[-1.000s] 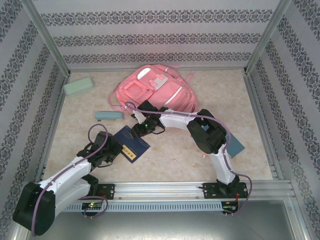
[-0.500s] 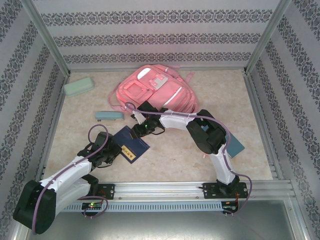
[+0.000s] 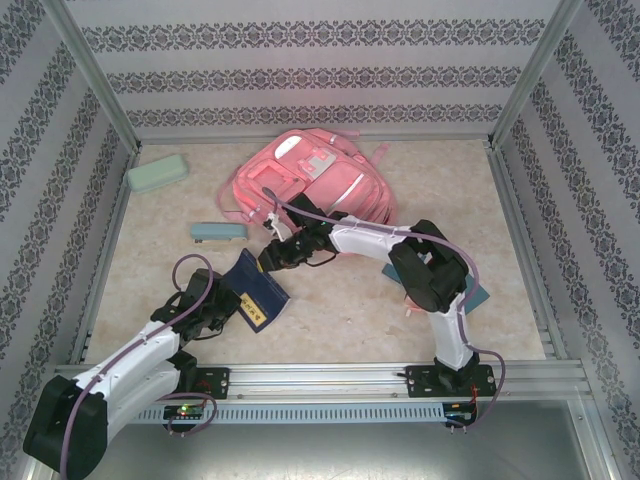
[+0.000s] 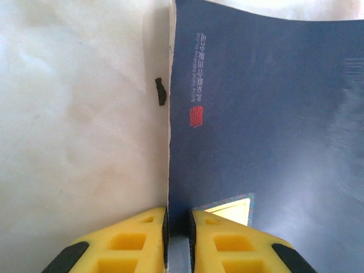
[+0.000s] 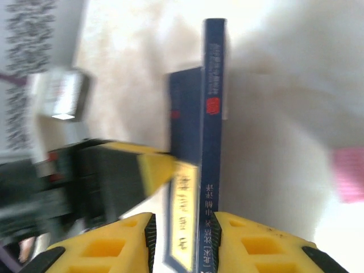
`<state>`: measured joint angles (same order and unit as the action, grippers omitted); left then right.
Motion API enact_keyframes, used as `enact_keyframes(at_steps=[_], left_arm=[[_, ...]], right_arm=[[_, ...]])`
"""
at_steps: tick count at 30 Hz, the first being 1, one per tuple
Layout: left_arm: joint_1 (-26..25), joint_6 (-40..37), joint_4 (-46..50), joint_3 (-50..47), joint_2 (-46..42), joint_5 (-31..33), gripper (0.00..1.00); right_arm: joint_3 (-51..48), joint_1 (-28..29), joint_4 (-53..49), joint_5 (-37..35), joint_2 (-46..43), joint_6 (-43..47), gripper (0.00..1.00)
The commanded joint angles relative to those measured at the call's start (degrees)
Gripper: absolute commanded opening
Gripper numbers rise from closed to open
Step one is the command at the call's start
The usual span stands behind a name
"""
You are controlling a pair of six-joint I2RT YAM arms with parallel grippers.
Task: Pack books, pencil case, and school supplies into a backpack
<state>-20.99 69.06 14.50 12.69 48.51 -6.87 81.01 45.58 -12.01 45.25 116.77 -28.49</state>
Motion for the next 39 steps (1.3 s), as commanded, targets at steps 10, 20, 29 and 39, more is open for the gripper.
enact_keyframes(at_steps=[10,20,29,39], left_arm=[[-0.49,0.34,2.85,-1.35,0.02,-0.08,0.19],[-0.48,0.38,2.9,-1.61,-0.38,0.11,0.19],[-0.51,-0.45,3.34,-1.01,-0.36,-0.09,0.2],[-0.48,-7.49,13.96,10.26,-4.57,3.75,0.45]], right_arm=[[-3.48,3.79,-4.22,1.58,1.97,3.97,0.35],[-4.3,4.55,-6.69,-8.32,1.44,9.12,0.4],[-4.62,3.52,-2.71,-4.24,0.72,4.63,0.12],[-6.5,-0.81,-0.09,-3.78,-7.16,-1.63,0.0]])
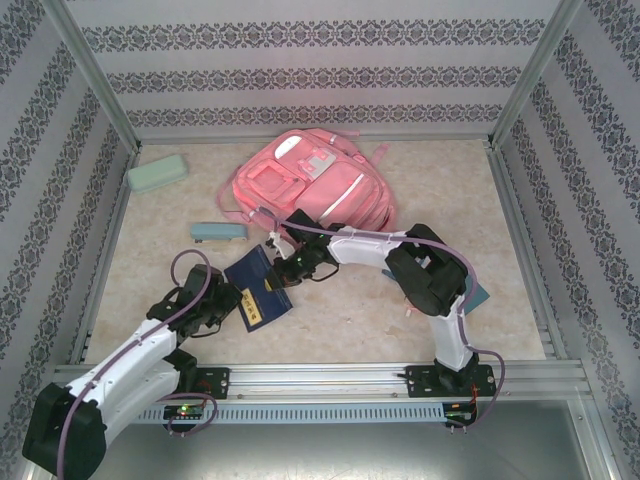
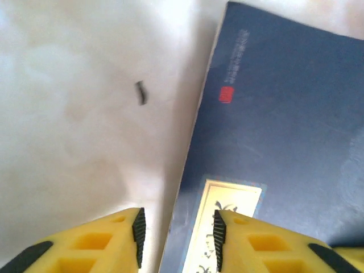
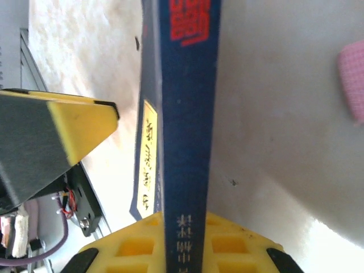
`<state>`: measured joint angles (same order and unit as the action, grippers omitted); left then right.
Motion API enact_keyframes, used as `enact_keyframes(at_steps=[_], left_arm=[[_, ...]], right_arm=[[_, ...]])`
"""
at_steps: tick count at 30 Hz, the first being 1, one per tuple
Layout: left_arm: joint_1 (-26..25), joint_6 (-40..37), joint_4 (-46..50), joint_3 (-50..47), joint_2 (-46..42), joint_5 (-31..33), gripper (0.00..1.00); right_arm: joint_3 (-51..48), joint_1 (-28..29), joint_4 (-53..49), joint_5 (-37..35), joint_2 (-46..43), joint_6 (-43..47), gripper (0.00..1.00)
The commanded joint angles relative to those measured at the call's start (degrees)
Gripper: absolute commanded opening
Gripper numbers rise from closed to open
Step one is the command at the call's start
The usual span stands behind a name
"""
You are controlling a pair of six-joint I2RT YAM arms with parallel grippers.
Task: Pack books, pencil case, and school supplies into a backpack
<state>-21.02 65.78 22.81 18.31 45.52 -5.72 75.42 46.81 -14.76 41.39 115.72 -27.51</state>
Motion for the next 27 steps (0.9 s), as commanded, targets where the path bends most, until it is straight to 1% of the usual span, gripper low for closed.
enact_keyframes(at_steps=[1,4,7,11,14,16,21,24,27], left_arm=[[-0.51,-5.22,6.03,6.06,-1.5,2.78,0.46],[-0.46,-8.82,6.45,10.7,0.4,2.57,0.5],[-0.5,-13.31,5.82,16.21,4.66,1.51,0.51],[-0.58,-19.83,4.43,24.34,12.68,-0.52,0.52],[-1.18,-24.07,3.4,30.42,19.59,-1.73,0.53],[-2.18,-26.52,2.88,34.6,24.4,-2.1,0.53],[-6.98,-33.3,3.06,47.52,37.59,-1.05,0.52],[-9.83,-37.31,3.97,55.49,45.62,-0.37,0.5],[-12.74,-41.9,5.79,63.64,53.02,1.15,0.48]], right_arm=[[-1.44,-2.5,2.96,-0.16,-7.27,-3.18,0.0],[-3.52,-4.41,3.58,-2.23,-11.56,-4.79,0.0],[-6.58,-6.58,3.95,-6.03,-16.59,-6.25,0.0],[-11.77,-10.91,4.3,-12.24,-24.46,-9.29,0.0],[-16.42,-15.01,5.07,-15.52,-30.45,-11.95,0.0],[-18.86,-17.4,4.43,-17.26,-34.25,-12.51,0.0],[-25.68,-24.8,2.22,-22.22,-44.62,-15.42,0.0],[-29.15,-29.86,0.54,-22.29,-49.9,-17.1,0.0],[-31.16,-33.7,-1.89,-21.91,-54.14,-17.22,0.0]])
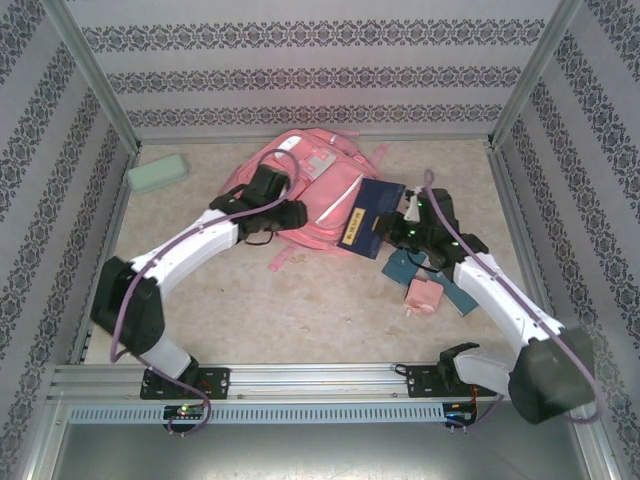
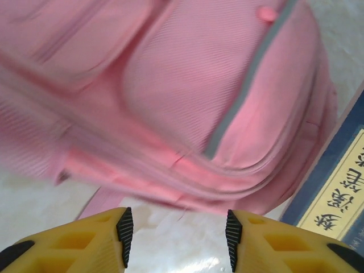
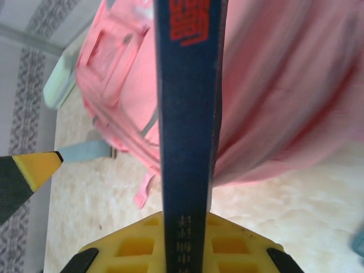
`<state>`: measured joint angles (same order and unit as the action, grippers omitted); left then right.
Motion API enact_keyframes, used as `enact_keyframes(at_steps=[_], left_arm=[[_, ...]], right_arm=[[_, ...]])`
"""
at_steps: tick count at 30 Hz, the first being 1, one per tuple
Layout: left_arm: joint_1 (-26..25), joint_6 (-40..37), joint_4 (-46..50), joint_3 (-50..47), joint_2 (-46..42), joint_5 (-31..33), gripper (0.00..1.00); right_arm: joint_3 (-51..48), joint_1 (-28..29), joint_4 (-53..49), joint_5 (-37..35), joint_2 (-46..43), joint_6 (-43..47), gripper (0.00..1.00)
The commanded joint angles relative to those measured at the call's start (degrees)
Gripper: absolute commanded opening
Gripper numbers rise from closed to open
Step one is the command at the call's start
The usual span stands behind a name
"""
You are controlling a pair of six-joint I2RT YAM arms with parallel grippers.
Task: Pack books, pencil case, and school supplies into a backpack
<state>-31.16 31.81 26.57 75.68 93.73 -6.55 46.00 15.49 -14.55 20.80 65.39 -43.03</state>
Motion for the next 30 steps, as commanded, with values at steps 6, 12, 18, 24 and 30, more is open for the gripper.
enact_keyframes(at_steps=[6,12,18,24,30], left_arm=[[-6.72,-14.64,5.34,19.74,17.8,4.52,0.47],[-10.25,-21.4,10.12,30.67,27.86,8.6,0.48],[-11.29,-23.33,14.55,37.33,34.42,15.0,0.45],[-11.21,-23.24,16.24,39.97,36.88,17.37,0.11],[-11.21,-20.35,15.99,40.65,32.35,18.49,0.0]], right_arm=[[-4.43,-7.06,-5.03,-1.07,-10.7,-1.49,0.0],[-6.15,-10.68,-6.96,0.89,-14.22,-1.5,0.0],[-7.06,-11.71,-6.81,2.46,-15.6,-2.14,0.0],[-7.33,-11.71,-5.78,3.9,-15.22,-2.5,0.0],[-6.87,-11.75,-4.76,4.57,-14.52,-2.42,0.0]])
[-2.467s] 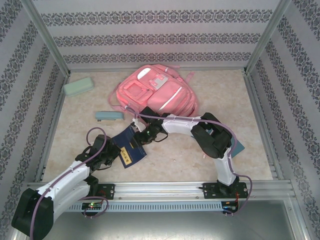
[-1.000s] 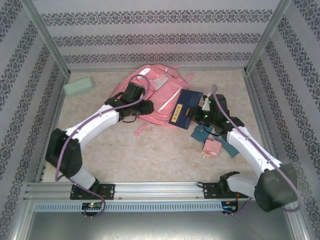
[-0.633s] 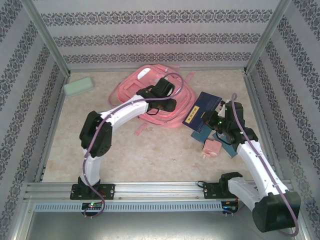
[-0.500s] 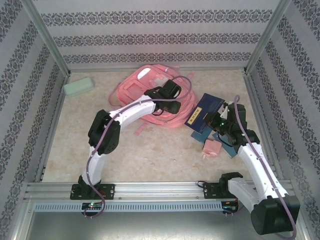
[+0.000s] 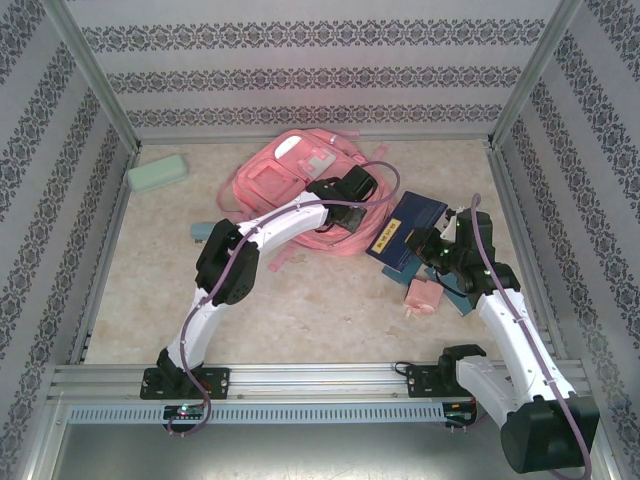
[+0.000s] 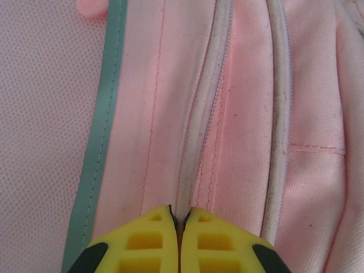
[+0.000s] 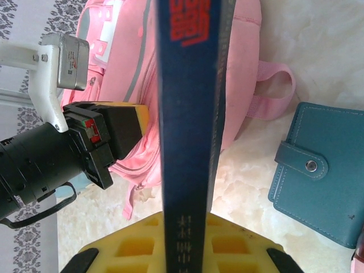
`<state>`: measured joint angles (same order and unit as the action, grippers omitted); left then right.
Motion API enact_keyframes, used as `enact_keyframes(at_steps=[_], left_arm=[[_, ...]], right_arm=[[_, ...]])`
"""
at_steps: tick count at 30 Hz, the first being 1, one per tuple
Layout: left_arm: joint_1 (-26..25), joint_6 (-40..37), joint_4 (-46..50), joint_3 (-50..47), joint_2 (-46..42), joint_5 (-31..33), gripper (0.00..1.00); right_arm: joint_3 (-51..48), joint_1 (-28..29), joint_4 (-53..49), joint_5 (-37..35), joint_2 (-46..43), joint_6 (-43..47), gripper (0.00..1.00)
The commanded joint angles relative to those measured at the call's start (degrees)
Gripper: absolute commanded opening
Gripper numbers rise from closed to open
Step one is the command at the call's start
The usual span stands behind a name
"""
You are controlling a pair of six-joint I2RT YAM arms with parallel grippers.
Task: Pack books, pencil case, and school supplies into a backpack
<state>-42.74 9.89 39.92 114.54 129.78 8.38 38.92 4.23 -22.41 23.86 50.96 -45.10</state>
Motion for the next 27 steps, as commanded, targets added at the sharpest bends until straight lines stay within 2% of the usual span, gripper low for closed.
enact_keyframes(at_steps=[1,8,17,21,24,27], left_arm=[[0.38,2.14,2.88,2.28,-4.91,3.57,0.0],[1.03,5.91,5.3,7.22,-10.49,3.16,0.0],[3.16,10.56,7.37,14.83,-13.66,-0.91,0.0],[4.35,12.44,6.89,16.25,-14.57,-3.18,0.0],[5.34,13.56,6.41,16.32,-14.81,-5.49,0.0],[5.78,14.33,6.21,16.23,-14.9,-6.94,0.0]], right_arm=[[0.37,-0.54,3.21,1.5,0.07,-0.26,0.0],[1.71,-0.54,5.53,2.99,2.87,-0.16,0.0],[5.94,-0.55,11.06,6.89,7.86,-2.56,0.0],[6.33,-0.54,19.1,10.58,12.5,-7.5,0.0],[4.15,-0.29,34.31,13.94,17.63,-15.48,0.0],[5.05,0.7,43.13,14.11,23.71,-19.47,0.0]])
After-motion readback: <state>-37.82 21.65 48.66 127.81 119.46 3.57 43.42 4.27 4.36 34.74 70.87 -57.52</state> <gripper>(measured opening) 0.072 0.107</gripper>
